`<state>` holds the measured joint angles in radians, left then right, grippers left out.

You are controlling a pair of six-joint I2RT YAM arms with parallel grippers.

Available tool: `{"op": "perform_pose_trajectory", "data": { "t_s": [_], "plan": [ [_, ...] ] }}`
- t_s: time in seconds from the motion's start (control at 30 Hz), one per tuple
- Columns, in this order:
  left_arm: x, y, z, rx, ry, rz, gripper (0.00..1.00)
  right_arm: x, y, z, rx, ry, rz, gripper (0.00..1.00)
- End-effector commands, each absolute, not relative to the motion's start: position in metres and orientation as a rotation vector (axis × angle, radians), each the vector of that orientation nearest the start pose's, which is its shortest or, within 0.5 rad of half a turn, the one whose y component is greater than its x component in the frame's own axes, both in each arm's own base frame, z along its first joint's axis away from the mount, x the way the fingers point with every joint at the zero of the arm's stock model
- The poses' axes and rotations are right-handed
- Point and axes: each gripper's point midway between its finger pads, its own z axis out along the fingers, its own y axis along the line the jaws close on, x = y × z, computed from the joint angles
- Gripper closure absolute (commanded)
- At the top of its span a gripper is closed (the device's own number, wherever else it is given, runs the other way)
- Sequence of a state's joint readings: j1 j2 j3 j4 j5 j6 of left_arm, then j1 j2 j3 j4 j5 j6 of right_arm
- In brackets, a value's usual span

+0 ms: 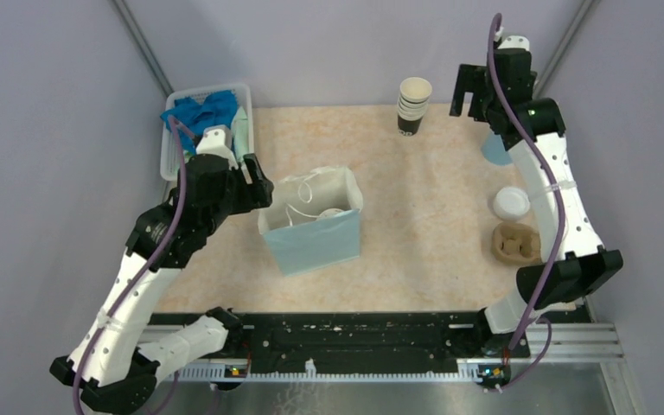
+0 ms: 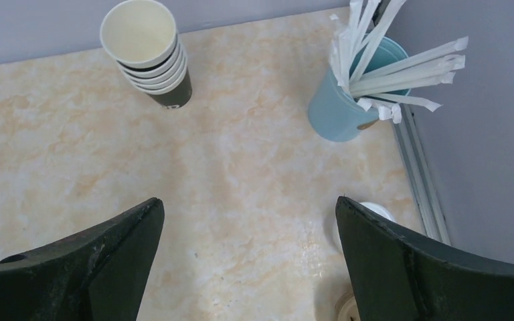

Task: Pack the takeout coffee

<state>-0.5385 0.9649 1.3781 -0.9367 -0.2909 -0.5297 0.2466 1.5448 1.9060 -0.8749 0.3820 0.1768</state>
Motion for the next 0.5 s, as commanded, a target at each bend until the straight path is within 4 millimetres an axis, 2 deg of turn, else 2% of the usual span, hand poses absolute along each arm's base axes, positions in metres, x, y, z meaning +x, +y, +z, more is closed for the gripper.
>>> {"op": "perform_pose_trajectory", "data": {
  "t_s": [0.0, 0.23, 0.37, 0.47],
  "plan": [
    [0.241, -0.088, 0.361, -0.078, 1.965, -0.234, 0.19, 0.435, 0.023, 0.362, 0.229, 2.024, -0.107, 0.02],
    [0.242, -0.083, 0.388, -0.01, 1.865, -0.22, 0.02, 0.456, -0.027, 0.332, 0.284, 2.05, -0.227, 0.15],
    [0.25, -0.088, 0.403, 0.003, 1.816, -0.224, 0.02, 0.478, -0.051, 0.319, 0.344, 2.043, -0.265, 0.2],
    [0.261, -0.094, 0.41, 0.023, 1.781, -0.228, 0.01, 0.499, -0.077, 0.315, 0.39, 2.004, -0.274, 0.24]
  ]
}}
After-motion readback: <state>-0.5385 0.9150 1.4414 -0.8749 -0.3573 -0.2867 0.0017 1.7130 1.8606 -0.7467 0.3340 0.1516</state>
